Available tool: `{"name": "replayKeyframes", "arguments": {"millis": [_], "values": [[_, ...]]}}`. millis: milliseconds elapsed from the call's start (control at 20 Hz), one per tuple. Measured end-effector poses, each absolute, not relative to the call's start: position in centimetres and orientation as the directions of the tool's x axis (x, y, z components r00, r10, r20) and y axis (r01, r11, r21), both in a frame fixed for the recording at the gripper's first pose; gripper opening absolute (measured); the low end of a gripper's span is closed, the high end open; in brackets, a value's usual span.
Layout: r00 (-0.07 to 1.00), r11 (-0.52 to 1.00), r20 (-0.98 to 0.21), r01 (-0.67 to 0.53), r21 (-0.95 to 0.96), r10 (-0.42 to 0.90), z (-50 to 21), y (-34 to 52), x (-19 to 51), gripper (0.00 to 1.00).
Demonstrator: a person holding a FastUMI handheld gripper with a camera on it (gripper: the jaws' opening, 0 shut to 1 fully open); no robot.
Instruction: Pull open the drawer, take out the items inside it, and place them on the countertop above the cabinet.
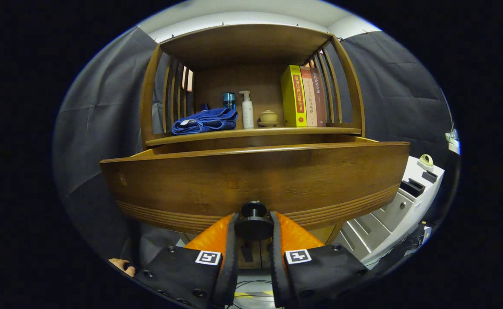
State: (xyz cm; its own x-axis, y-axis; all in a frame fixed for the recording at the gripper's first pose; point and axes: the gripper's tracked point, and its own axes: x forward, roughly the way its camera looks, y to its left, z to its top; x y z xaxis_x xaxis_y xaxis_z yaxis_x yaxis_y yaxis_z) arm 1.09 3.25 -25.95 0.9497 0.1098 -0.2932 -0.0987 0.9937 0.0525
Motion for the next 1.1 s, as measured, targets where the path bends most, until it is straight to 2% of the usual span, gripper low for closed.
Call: {"name": "replayKeyframes", "arguments": {"millis": [950, 1050, 1100], "values": [[0.941, 0.994, -0.322, -0.094, 0.046, 0.104, -26.5, 2.4, -4.7, 0.41], [0.94, 0.995, -0.326, -0.083, 0.06, 0.098, -26.6, 2.5, -5.0, 0.35], [0.939, 0.995, -0.328, -0.083, 0.063, 0.099, -26.6, 2.5, -5.5, 0.35]]}}
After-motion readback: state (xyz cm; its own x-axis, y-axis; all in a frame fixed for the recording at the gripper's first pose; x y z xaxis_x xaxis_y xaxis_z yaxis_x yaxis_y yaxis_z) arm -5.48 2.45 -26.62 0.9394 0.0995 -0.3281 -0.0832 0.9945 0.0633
